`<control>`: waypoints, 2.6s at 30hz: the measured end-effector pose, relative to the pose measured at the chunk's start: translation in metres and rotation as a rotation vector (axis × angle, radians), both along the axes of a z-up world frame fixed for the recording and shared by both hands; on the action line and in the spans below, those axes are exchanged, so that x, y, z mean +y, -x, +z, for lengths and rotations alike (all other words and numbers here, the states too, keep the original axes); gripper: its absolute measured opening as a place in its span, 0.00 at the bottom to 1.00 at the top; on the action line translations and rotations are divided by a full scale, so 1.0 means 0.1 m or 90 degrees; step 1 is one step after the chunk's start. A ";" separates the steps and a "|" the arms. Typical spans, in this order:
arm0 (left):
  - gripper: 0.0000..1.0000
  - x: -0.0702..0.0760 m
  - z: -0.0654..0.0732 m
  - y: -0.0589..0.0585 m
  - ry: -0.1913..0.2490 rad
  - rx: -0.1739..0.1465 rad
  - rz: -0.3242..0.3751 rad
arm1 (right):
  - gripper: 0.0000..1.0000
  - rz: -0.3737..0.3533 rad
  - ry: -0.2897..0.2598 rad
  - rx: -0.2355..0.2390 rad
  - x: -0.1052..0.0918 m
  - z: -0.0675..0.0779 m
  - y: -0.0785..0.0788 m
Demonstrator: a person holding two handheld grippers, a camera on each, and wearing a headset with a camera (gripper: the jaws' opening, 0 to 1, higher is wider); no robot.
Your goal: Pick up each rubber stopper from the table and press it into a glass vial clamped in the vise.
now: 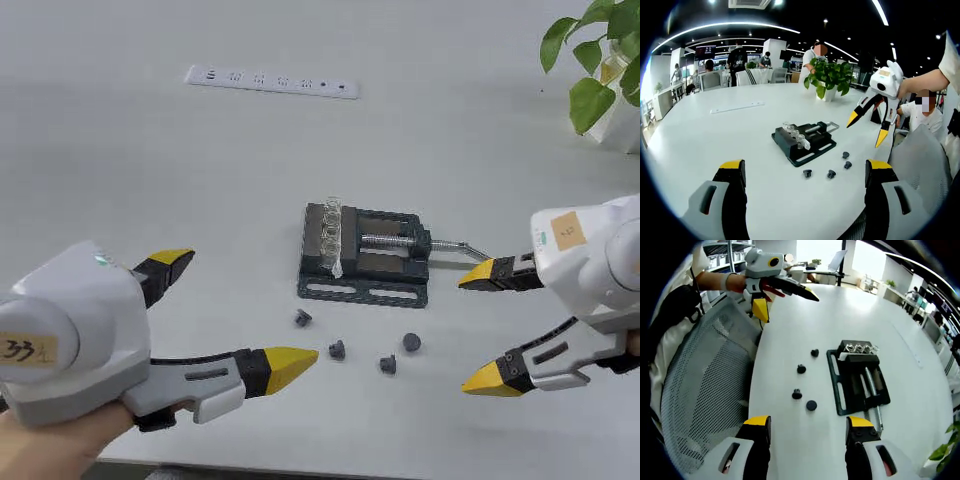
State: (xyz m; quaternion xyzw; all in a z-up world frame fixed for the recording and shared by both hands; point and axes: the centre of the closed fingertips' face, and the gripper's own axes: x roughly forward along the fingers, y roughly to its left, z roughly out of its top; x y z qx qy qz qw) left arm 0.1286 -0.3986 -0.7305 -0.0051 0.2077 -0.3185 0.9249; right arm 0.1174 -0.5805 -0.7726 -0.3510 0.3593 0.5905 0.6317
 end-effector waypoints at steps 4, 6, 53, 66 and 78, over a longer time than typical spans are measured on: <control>0.99 -0.05 0.00 0.02 0.000 0.000 -0.005 | 0.53 0.029 0.017 0.003 0.08 -0.06 -0.04; 0.99 -0.06 -0.01 0.03 -0.002 -0.001 -0.007 | 0.50 0.038 0.023 0.002 0.11 -0.08 -0.06; 0.98 -0.19 -0.05 0.07 0.025 0.005 -0.005 | 0.11 0.128 0.112 0.010 0.25 -0.49 -0.10; 0.98 -0.22 -0.07 0.08 0.026 0.007 -0.008 | 0.08 0.147 0.121 0.001 0.26 -0.50 -0.10; 0.98 -0.22 -0.07 0.07 0.023 0.006 -0.011 | 0.07 0.144 0.115 0.007 0.27 -0.44 -0.10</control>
